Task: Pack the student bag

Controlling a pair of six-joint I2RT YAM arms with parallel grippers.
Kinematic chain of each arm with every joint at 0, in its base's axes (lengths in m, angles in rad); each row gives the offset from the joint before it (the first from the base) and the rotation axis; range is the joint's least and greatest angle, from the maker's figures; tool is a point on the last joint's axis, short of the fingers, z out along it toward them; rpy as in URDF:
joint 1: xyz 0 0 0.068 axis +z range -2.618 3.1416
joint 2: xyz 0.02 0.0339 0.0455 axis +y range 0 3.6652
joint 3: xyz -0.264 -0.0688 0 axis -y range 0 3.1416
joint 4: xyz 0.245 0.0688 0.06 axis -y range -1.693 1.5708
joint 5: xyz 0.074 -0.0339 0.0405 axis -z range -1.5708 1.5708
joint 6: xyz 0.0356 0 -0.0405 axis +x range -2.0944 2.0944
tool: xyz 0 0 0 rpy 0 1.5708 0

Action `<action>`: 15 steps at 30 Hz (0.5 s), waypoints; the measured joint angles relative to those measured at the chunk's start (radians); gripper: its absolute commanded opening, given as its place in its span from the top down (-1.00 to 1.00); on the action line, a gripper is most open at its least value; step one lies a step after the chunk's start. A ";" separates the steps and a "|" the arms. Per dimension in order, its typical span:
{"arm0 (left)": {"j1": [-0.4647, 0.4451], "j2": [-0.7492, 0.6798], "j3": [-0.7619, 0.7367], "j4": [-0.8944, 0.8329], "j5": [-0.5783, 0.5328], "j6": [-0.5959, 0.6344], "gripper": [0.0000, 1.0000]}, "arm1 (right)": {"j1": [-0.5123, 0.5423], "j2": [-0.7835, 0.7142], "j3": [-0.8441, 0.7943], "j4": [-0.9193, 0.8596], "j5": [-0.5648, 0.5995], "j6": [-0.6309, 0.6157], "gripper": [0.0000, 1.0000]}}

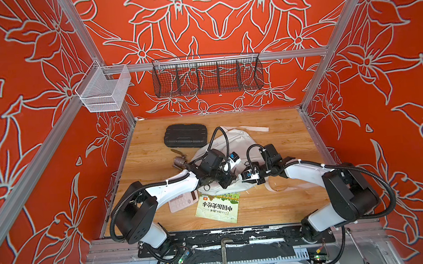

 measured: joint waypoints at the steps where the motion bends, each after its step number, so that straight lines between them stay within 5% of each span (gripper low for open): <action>1: 0.000 -0.010 0.000 0.000 -0.006 0.000 1.00 | 0.000 0.001 0.014 -0.014 -0.016 -0.005 0.33; 11: 0.000 -0.063 0.011 0.007 -0.048 0.007 1.00 | 0.007 0.026 0.151 -0.155 -0.096 -0.035 0.56; 15: 0.000 -0.079 0.009 0.006 -0.073 0.017 1.00 | 0.006 0.051 0.179 -0.208 -0.111 -0.055 0.99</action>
